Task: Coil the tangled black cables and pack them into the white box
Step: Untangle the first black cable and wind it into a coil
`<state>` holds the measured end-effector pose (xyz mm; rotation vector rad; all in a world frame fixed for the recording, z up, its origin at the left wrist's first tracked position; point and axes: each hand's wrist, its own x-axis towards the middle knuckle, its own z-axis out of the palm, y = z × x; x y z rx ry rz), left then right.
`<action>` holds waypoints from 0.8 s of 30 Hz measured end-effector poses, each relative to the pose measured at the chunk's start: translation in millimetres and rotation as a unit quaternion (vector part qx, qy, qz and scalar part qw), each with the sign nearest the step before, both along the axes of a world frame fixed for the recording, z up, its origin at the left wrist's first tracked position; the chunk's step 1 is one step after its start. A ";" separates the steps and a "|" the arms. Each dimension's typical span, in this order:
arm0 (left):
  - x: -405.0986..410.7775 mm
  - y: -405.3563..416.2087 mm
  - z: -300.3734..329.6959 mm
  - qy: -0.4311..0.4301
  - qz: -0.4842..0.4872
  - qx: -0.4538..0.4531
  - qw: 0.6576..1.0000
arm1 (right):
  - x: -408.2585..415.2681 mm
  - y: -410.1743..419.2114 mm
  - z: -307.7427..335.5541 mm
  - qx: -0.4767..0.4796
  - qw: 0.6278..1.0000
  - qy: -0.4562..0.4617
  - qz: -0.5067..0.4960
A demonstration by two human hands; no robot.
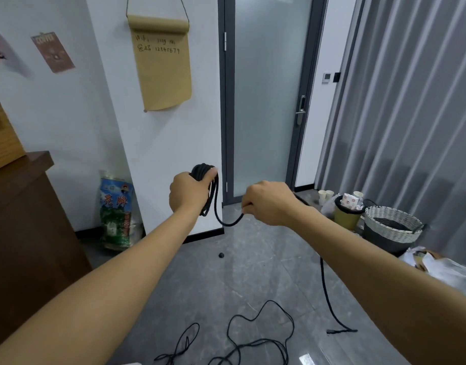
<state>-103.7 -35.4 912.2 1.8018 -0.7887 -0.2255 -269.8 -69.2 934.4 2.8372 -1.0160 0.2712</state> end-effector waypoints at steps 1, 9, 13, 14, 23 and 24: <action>-4.3 0.2 -0.6 -0.012 -0.013 0.015 1.000 | 2.6 3.9 5.6 0.023 1.000 -0.003 0.021; -31.6 10.5 1.2 0.038 -0.197 0.063 0.978 | 0.5 9.4 18.7 0.147 0.968 -0.187 0.075; -41.0 14.5 1.9 0.196 -0.261 0.027 0.945 | -0.9 11.2 15.0 0.151 0.949 -0.269 0.069; -42.5 14.9 2.0 0.220 -0.272 0.022 0.936 | -1.6 10.6 13.4 0.153 0.945 -0.283 0.060; -47.1 19.0 5.1 0.307 -0.364 0.036 0.878 | -10.2 -6.4 11.0 0.240 0.910 -0.336 -0.034; -46.6 19.4 6.4 0.309 -0.374 0.042 0.873 | -11.6 -8.3 11.9 0.257 0.908 -0.330 -0.037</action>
